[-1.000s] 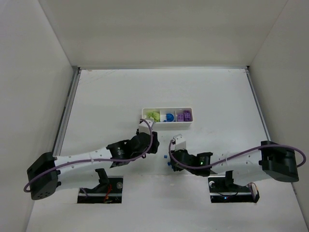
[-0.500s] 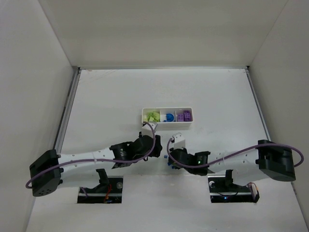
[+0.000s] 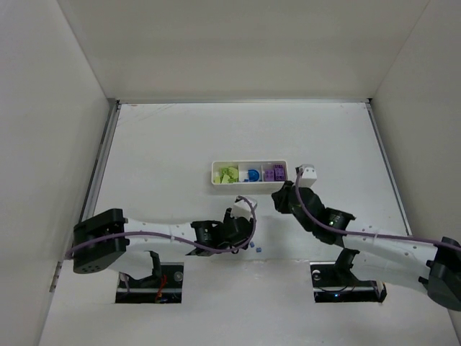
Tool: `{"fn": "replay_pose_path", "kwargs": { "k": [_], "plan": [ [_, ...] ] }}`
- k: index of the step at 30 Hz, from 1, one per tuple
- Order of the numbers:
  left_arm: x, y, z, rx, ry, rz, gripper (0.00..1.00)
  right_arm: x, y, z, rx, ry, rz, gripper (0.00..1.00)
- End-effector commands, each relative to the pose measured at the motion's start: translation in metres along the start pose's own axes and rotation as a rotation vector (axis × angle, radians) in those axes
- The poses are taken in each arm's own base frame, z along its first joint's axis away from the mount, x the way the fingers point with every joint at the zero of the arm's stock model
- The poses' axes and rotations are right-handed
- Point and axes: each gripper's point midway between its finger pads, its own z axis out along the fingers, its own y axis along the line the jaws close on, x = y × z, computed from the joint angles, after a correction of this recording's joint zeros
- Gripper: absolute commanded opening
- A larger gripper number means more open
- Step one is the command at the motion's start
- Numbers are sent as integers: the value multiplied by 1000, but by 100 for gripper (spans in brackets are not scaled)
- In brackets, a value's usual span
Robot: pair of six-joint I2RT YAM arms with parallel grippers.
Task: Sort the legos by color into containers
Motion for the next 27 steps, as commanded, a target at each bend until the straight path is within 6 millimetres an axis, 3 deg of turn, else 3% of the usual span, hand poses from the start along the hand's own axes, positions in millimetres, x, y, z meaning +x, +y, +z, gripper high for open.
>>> {"fn": "replay_pose_path", "kwargs": {
  "k": [1,6,9,17,19,22,27],
  "plan": [
    [-23,-14,1,6,-77,-12,45,-46,22,16,-94,-103,30,25],
    [-22,-27,3,37,-78,-14,45,-73,30,58,-83,-107,23,25],
    [-19,-29,6,34,-73,-13,44,-79,34,82,-66,-101,16,25],
    [-14,-28,10,14,-69,-2,43,-68,45,125,-55,-42,14,25],
    [-13,-25,11,4,-71,-1,42,-63,46,131,-53,-26,12,29],
    [-11,-22,11,-5,-70,-8,42,-62,44,129,-42,-32,18,44],
    [-9,-23,14,-9,-64,-6,41,-77,39,117,-39,-74,38,47]
  ]
}}
